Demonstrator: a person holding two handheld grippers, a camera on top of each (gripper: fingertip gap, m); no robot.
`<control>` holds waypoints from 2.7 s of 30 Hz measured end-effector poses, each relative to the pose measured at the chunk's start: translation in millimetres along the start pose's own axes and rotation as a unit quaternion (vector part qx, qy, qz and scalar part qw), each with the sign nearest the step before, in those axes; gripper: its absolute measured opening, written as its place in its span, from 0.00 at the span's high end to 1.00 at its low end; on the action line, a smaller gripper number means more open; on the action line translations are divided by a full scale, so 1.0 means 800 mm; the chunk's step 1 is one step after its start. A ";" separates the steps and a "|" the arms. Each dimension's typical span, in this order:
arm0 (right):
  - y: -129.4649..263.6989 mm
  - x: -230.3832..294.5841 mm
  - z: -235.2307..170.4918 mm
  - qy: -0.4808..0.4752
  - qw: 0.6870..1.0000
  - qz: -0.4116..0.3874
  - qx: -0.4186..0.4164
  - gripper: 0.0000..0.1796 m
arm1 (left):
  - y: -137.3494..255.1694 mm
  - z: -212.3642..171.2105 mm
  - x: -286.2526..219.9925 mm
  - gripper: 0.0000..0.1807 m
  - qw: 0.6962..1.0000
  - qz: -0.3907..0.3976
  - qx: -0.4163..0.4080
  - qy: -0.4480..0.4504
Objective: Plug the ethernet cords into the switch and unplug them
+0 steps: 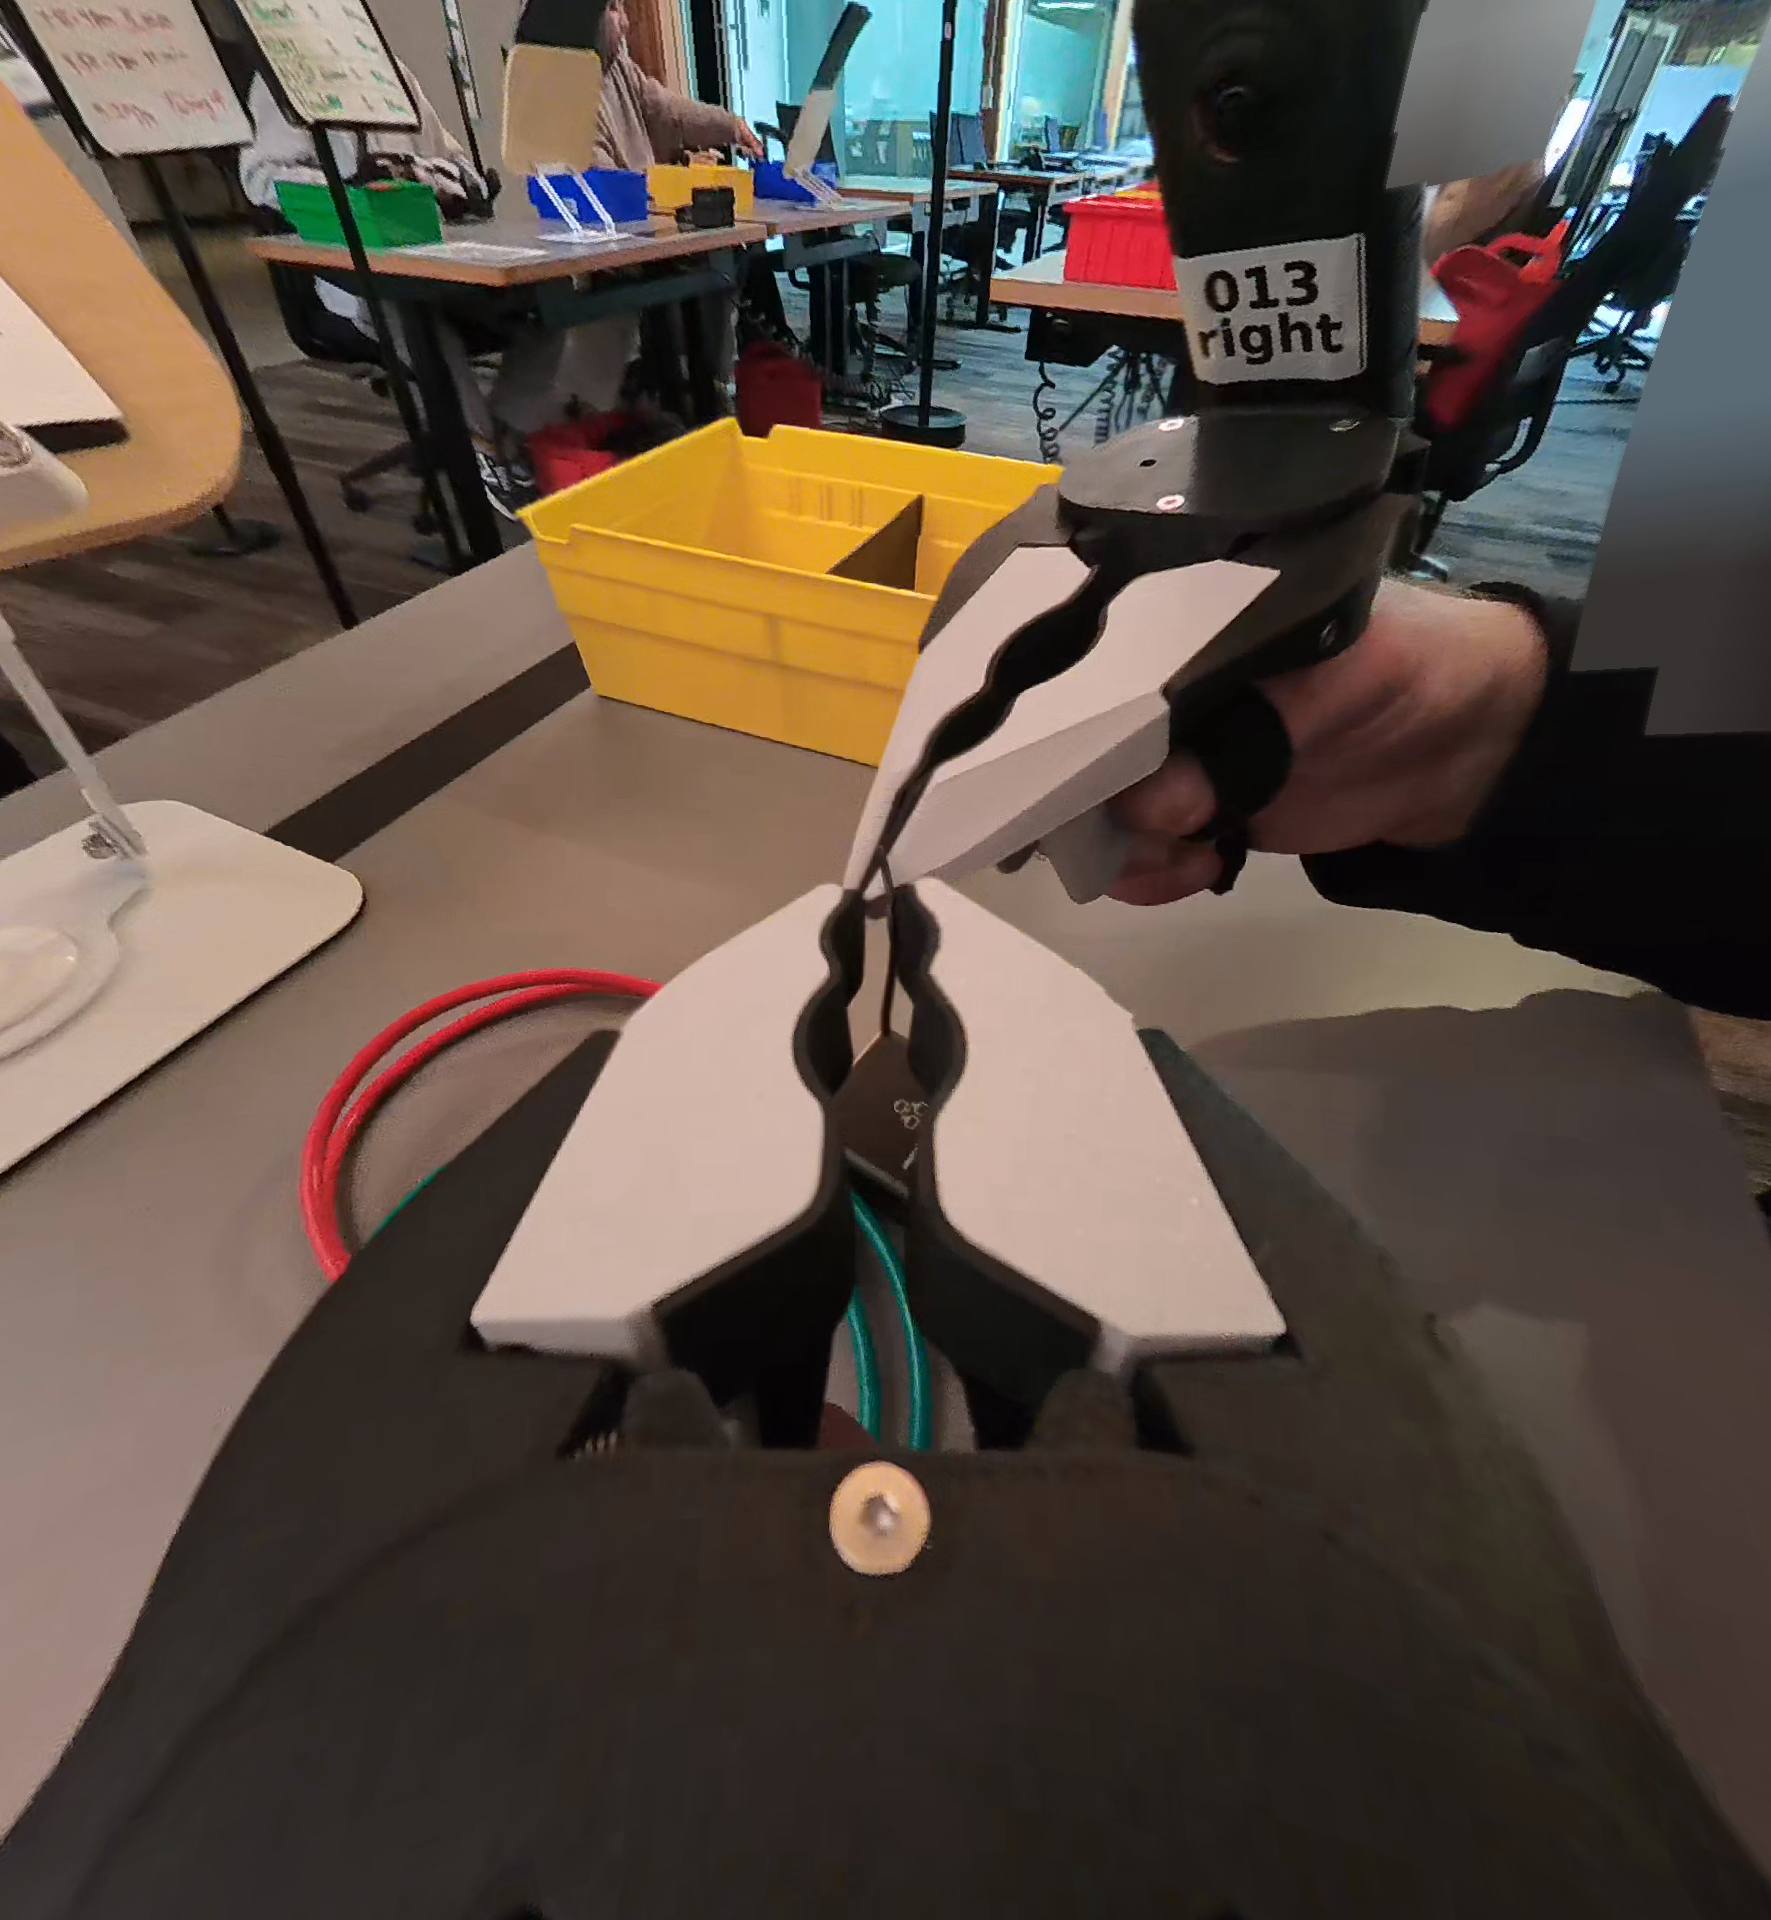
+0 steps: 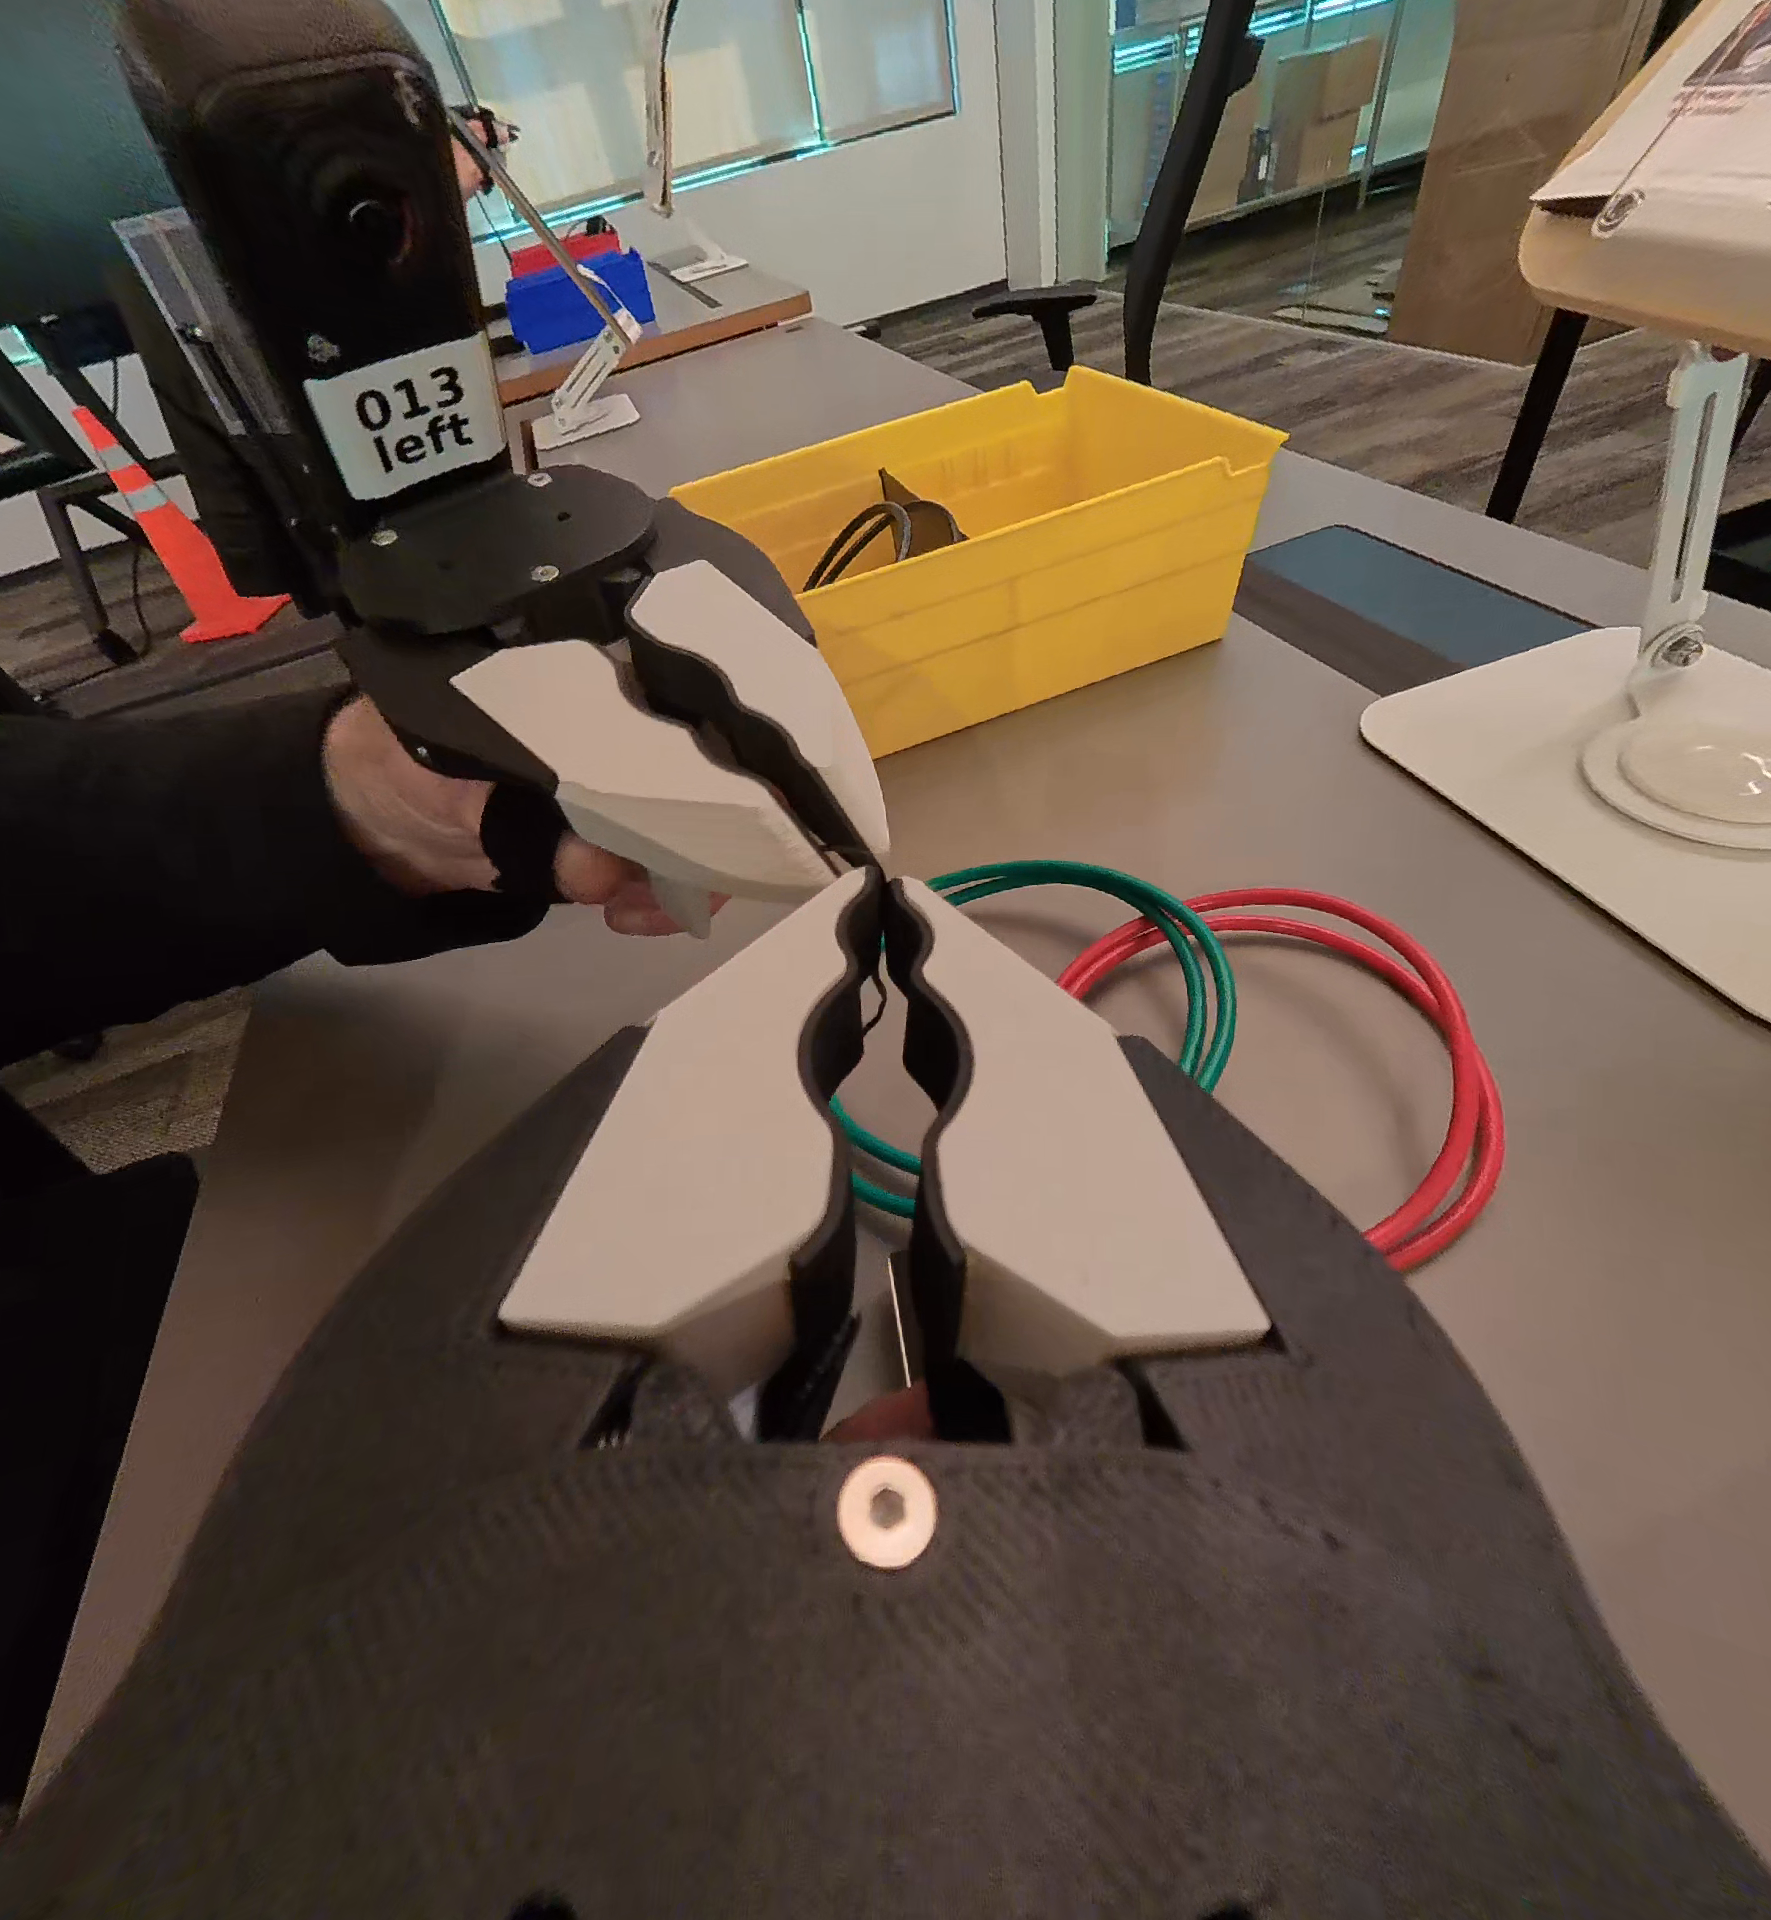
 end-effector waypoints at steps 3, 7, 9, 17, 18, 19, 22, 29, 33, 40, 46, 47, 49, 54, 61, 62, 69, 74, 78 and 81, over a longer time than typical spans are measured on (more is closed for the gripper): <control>-0.002 -0.001 0.002 -0.011 1.000 -0.005 -0.008 1.00 | 0.003 0.000 0.004 0.99 1.000 0.001 -0.001 0.012; 0.000 -0.004 0.001 -0.005 1.000 -0.022 0.005 0.96 | 0.003 0.000 0.005 0.99 1.000 -0.002 -0.013 0.014; 0.002 -0.006 0.002 -0.002 1.000 -0.025 0.006 0.94 | 0.003 -0.001 0.006 1.00 1.000 0.010 -0.012 0.000; 0.001 -0.001 0.006 0.052 0.996 -0.052 0.046 1.00 | 0.002 -0.001 0.006 1.00 1.000 0.012 -0.023 0.003; 0.000 0.000 0.006 0.062 0.995 -0.055 0.056 1.00 | 0.002 -0.001 0.005 0.99 1.000 0.009 -0.025 0.007; -0.001 0.001 0.007 0.071 0.994 -0.061 0.060 1.00 | 0.001 -0.001 0.005 1.00 1.000 0.006 -0.027 0.009; 0.001 0.000 0.010 0.079 0.993 -0.077 0.051 1.00 | 0.000 -0.002 0.002 1.00 1.000 0.005 -0.024 0.002; 0.003 -0.002 0.014 0.064 0.995 -0.076 0.034 1.00 | 0.003 0.005 0.008 0.87 1.000 -0.002 -0.009 0.012; 0.014 -0.014 0.012 0.063 0.994 -0.085 0.039 1.00 | 0.028 0.016 0.038 0.75 0.998 0.060 0.012 0.017; 0.018 -0.026 0.023 0.098 0.989 -0.100 0.055 1.00 | 0.058 -0.042 0.095 0.67 0.946 0.245 0.210 0.001; 0.009 -0.034 0.047 0.121 0.988 -0.082 0.041 1.00 | 0.035 -0.085 0.130 0.68 0.910 0.321 0.262 0.008; 0.007 -0.036 0.052 0.124 0.988 -0.080 0.038 1.00 | 0.033 -0.093 0.136 0.68 0.901 0.333 0.278 0.010; 0.005 -0.041 0.061 0.128 0.988 -0.078 0.029 1.00 | 0.031 -0.101 0.145 0.73 0.893 0.349 0.284 0.014; -0.004 -0.045 0.075 0.131 0.990 -0.059 0.012 1.00 | 0.028 -0.108 0.153 0.91 0.892 0.359 0.275 0.011; -0.009 -0.050 0.075 0.139 0.989 -0.041 0.012 1.00 | 0.022 -0.107 0.152 0.97 0.891 0.344 0.289 -0.060; -0.007 -0.051 0.075 0.143 0.989 -0.041 0.013 1.00 | 0.021 -0.103 0.150 0.97 0.896 0.339 0.278 -0.074; 0.015 -0.061 0.076 0.170 0.984 -0.053 0.012 1.00 | 0.035 -0.049 0.119 0.97 0.916 0.294 0.191 -0.192; 0.015 -0.052 0.078 0.199 0.979 -0.035 0.018 1.00 | 0.039 -0.012 0.061 0.98 0.926 0.172 0.148 -0.301; 0.007 -0.033 0.079 0.238 0.971 -0.006 0.030 1.00 | 0.044 -0.001 0.028 0.97 0.921 0.100 0.164 -0.338; 0.003 -0.019 0.072 0.261 0.964 0.031 0.034 1.00 | 0.044 -0.005 0.012 0.97 0.902 0.083 0.188 -0.379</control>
Point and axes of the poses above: each gripper's, where its closed fingertips meet, y back along the fingers, z out of its top, x = y × z across the jaws, the point moved 7 cm from there along y, back along the fingers, and after that the axes turned 13 degrees about y, right-handed, at the moved point
